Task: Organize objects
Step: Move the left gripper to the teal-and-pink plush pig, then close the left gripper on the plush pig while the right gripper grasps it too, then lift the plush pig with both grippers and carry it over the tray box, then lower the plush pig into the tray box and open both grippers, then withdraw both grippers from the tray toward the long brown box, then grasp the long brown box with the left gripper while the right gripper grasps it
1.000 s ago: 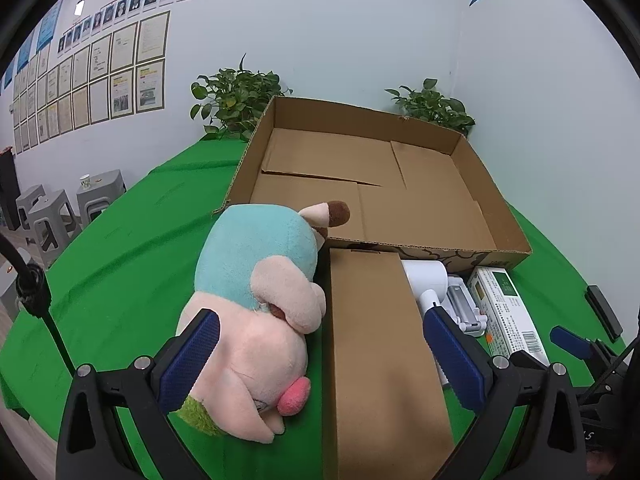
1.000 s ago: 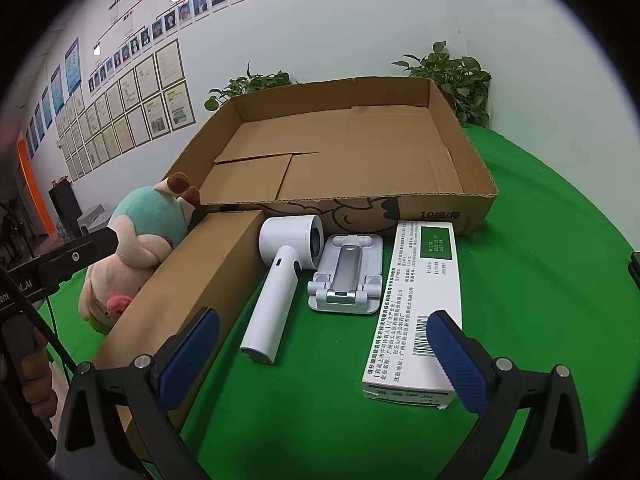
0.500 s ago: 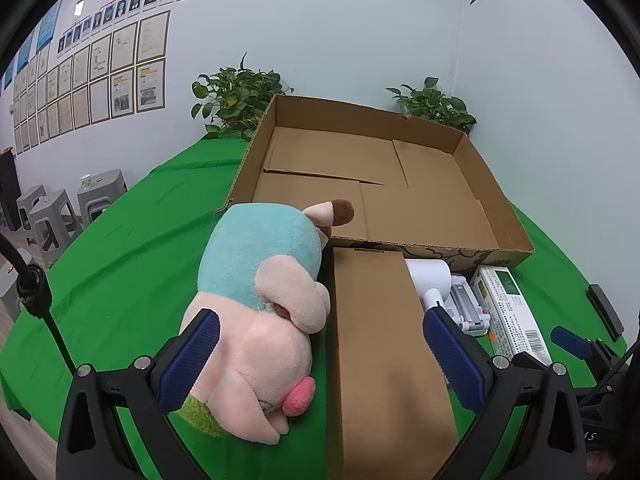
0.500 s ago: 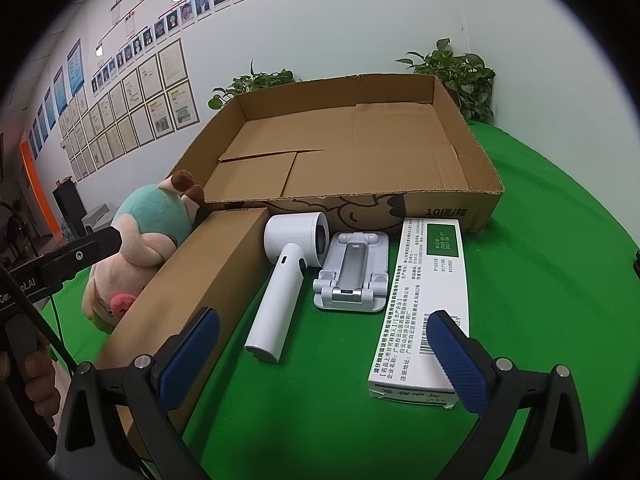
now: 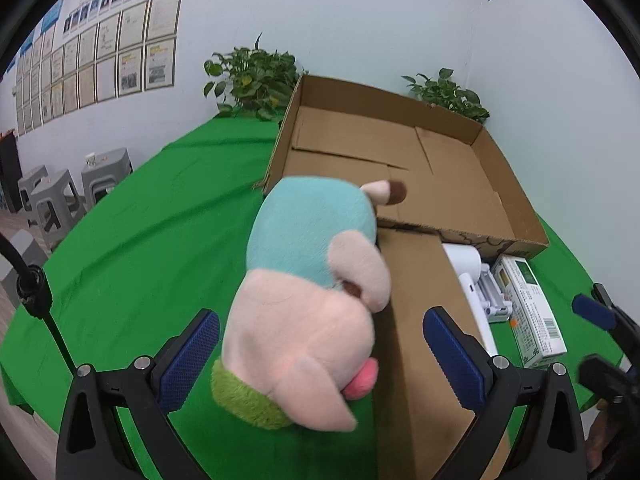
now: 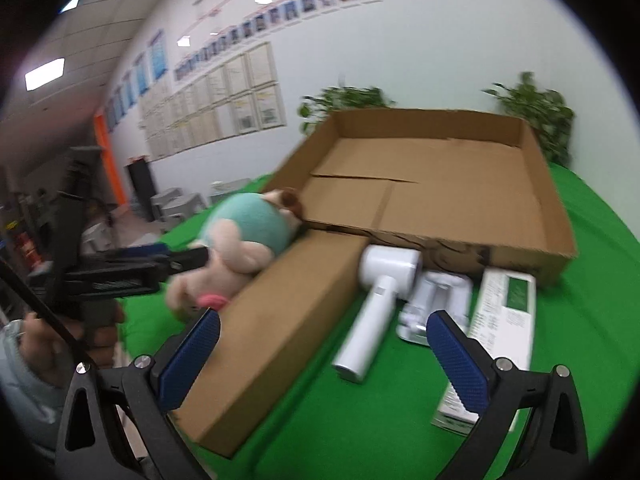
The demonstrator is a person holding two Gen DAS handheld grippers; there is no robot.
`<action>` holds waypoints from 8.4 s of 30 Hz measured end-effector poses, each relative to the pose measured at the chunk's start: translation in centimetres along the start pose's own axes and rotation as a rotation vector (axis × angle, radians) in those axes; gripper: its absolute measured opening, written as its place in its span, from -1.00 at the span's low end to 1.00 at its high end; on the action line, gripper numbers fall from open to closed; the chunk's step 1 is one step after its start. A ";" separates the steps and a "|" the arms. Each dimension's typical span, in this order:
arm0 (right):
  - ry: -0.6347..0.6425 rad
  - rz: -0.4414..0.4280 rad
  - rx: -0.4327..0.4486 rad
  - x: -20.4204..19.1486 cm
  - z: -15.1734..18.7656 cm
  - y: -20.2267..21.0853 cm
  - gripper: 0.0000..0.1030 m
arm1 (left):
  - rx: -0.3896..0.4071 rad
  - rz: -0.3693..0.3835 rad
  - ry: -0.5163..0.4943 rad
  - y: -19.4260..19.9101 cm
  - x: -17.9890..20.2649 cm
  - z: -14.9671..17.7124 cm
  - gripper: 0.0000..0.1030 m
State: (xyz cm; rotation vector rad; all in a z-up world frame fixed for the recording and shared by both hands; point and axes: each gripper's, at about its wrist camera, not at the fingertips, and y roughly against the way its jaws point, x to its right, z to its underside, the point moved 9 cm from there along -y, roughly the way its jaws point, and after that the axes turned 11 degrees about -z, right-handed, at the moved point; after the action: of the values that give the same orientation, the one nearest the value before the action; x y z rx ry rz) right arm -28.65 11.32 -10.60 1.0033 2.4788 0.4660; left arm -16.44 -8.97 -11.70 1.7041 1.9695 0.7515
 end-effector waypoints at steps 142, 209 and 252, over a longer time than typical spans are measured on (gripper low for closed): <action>-0.036 -0.047 -0.159 6.1 -13.1 -23.0 -0.15 | 0.007 0.041 -0.144 -32.5 2.4 -19.9 0.12; -0.153 0.463 -0.051 6.2 -0.5 -0.3 -0.12 | 0.119 0.046 -0.120 -13.6 9.4 -11.4 0.13; -0.190 0.330 -0.037 5.7 0.8 0.4 0.68 | 0.015 0.223 -0.128 -13.5 10.5 -9.2 0.81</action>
State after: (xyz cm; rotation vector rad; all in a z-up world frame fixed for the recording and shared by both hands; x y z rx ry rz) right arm -31.70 15.75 -12.60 1.3814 2.1379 0.4892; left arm -34.10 -1.01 -13.11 1.9527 1.7234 0.6845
